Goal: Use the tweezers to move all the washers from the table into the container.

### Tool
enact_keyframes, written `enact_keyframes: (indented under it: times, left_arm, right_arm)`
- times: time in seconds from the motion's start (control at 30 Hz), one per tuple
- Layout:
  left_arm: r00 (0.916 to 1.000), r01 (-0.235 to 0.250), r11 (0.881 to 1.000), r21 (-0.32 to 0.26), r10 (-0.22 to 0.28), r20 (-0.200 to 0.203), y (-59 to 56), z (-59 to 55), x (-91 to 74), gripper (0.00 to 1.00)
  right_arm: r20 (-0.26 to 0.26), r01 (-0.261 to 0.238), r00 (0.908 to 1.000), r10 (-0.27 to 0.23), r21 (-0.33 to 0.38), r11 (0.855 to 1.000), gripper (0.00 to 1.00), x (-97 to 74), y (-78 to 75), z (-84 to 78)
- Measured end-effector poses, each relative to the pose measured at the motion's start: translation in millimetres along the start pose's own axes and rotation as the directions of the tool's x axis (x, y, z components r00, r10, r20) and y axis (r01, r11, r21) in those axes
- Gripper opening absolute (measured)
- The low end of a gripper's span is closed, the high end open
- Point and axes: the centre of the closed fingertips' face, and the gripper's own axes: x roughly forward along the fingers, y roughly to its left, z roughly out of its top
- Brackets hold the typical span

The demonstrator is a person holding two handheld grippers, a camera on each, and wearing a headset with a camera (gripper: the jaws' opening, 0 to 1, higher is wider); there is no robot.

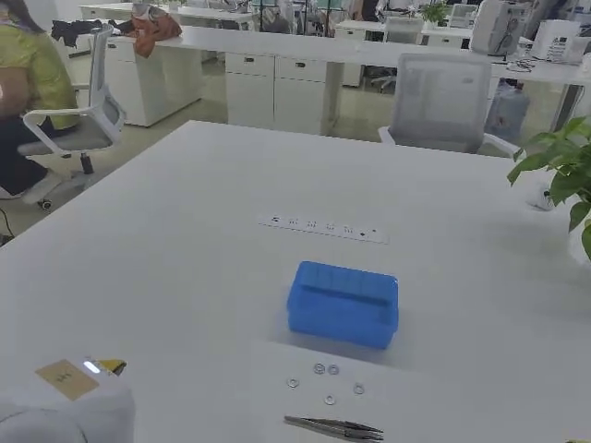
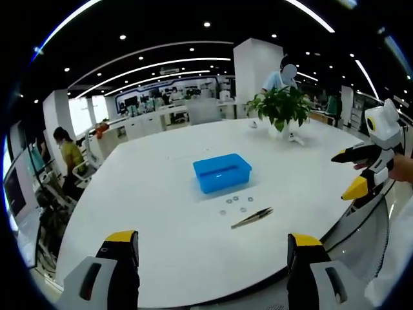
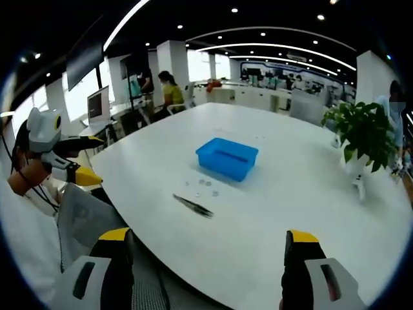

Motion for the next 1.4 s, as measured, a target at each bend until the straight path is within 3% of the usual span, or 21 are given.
enact_keyframes:
  times: [0.23, 0.37, 0.6, 0.77, 0.87, 1.03, 1.13, 1.2, 1.27, 1.4]
  left_arm:
    - [1.0, 0.005, 1.0, -0.007, -0.005, -0.008, 2.0, -1.1, 3.8, 0.97]
    - [0.9997, 0.025, 1.0, 0.004, -0.026, 0.002, -0.2, 2.4, 8.4, 0.88]
    - [0.9986, 0.052, 0.998, 0.027, -0.051, -0.015, 2.1, 3.5, 18.6, 0.88]
    - [0.9942, 0.105, 0.994, 0.033, -0.104, -0.025, 1.4, 5.4, 27.5, 0.78]
    - [0.9852, 0.165, 0.985, 0.046, -0.162, -0.055, -2.6, 4.1, 37.4, 0.7]
    - [0.97, 0.236, 0.966, 0.103, -0.228, -0.083, -8.7, 3.9, 54.4, 0.48]
    - [0.9514, 0.296, 0.939, 0.173, -0.273, -0.141, -14.0, -1.0, 69.6, 0.37]
    - [0.9435, 0.318, 0.927, 0.2, -0.289, -0.162, -16.1, -2.8, 76.8, 0.3]
    - [0.9359, 0.341, 0.915, 0.217, -0.308, -0.17, -19.4, -3.1, 86.3, 0.27]
    - [0.9121, 0.396, 0.884, 0.249, -0.347, -0.218, -26.3, -10.8, 101.8, 0.24]
  right_arm:
    - [-0.001, 0.003, 1.0, -0.003, 0.004, 1.0, 0.96, 2.4, -0.5, -0.3]
    - [-0.007, 0.0, 1.0, 0.0, 0.009, 1.0, 0.95, 4.3, 1.0, -1.1]
    - [-0.003, 0.022, 0.9997, -0.022, 0.025, 0.999, 0.94, 6.1, -5.4, 1.2]
    - [-0.011, 0.025, 0.9996, -0.025, 0.028, 0.999, 0.9, 9.4, -10.7, 2.7]
    - [-0.031, 0.021, 0.9993, -0.02, 0.024, 0.999, 0.87, 13.1, -11.6, 0.6]
    - [-0.057, 0.014, 0.9983, -0.013, 0.024, 1.0, 0.81, 17.9, -12.3, -3.4]
    - [-0.08, 0.005, 0.9968, -0.003, 0.033, 0.999, 0.79, 20.9, -12.8, -8.1]
    - [-0.088, 0.006, 0.9962, -0.003, 0.035, 0.999, 0.78, 22.1, -14.4, -10.3]
    - [-0.097, 0.003, 0.9953, 0.002, 0.044, 0.999, 0.77, 22.8, -16.3, -12.6]
    - [-0.115, -0.001, 0.9934, 0.007, 0.056, 0.998, 0.76, 25.0, -17.4, -17.2]
